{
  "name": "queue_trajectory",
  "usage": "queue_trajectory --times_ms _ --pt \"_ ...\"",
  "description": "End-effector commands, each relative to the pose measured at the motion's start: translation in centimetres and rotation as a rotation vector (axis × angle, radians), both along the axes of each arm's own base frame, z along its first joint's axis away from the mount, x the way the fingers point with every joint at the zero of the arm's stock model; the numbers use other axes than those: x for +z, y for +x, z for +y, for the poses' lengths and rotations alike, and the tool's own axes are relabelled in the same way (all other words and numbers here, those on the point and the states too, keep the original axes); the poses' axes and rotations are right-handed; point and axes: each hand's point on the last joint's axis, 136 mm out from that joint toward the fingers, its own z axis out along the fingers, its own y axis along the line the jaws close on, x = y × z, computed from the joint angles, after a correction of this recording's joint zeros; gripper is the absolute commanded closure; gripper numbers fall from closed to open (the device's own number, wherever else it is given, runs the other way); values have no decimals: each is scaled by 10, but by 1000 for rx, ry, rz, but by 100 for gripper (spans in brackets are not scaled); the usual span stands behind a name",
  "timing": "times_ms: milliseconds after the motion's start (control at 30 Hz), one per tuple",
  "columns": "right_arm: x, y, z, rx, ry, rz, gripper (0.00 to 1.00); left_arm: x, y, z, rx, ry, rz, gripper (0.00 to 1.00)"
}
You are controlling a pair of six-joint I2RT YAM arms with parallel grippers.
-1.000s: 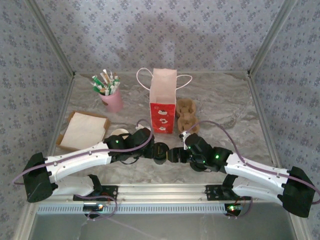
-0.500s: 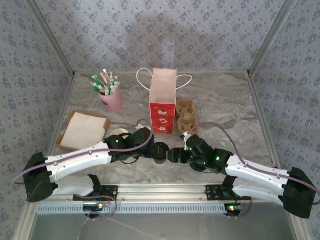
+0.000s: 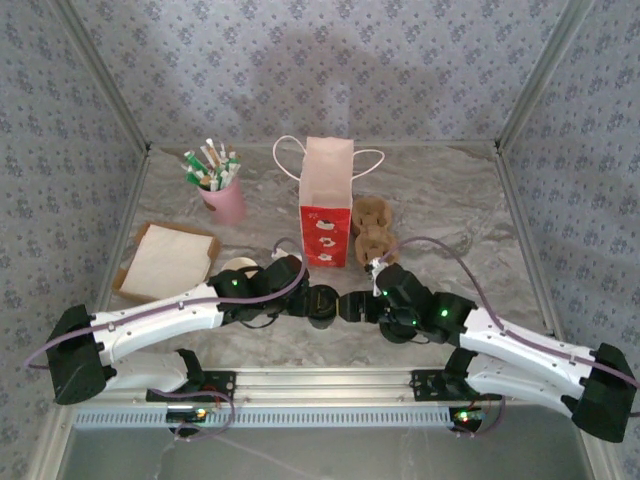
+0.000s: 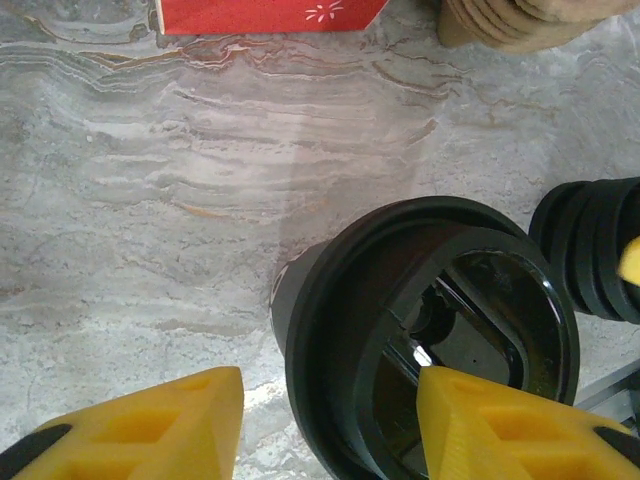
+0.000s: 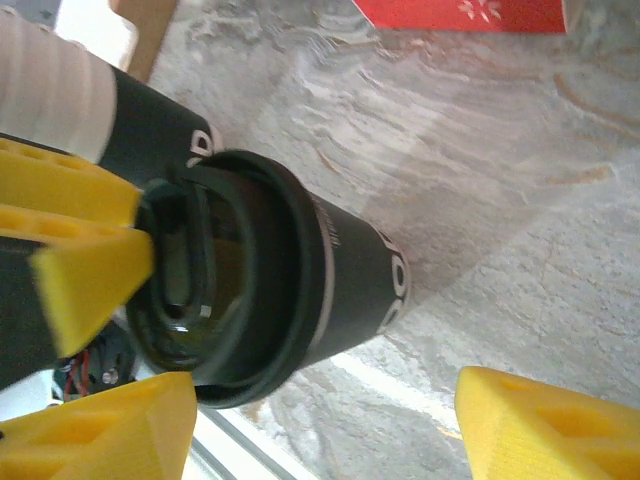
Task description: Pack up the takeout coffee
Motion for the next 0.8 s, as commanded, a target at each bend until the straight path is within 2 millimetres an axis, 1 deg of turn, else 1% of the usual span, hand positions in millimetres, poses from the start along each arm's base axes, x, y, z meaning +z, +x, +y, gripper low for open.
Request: queue_trajectory --times_ms 0,133,233,333,400,567,767 --pt "15 4 -4 13 -36 -37 28 15 5 4 16 4 -33 47" --pt "17 7 3 32 -62 -34 27 21 7 9 28 4 -47 42" --pt "11 10 7 42 -91 -17 27 26 8 15 43 0 -61 32" --pt "3 11 8 41 -122 4 27 31 9 23 57 3 -74 29" --pt "-3 12 8 42 -139 21 27 31 10 27 68 0 -75 29" --pt "-15 9 9 50 -169 52 27 24 15 33 87 -7 -55 35" --pt "-20 8 9 54 -179 70 27 16 16 25 68 -12 -31 38"
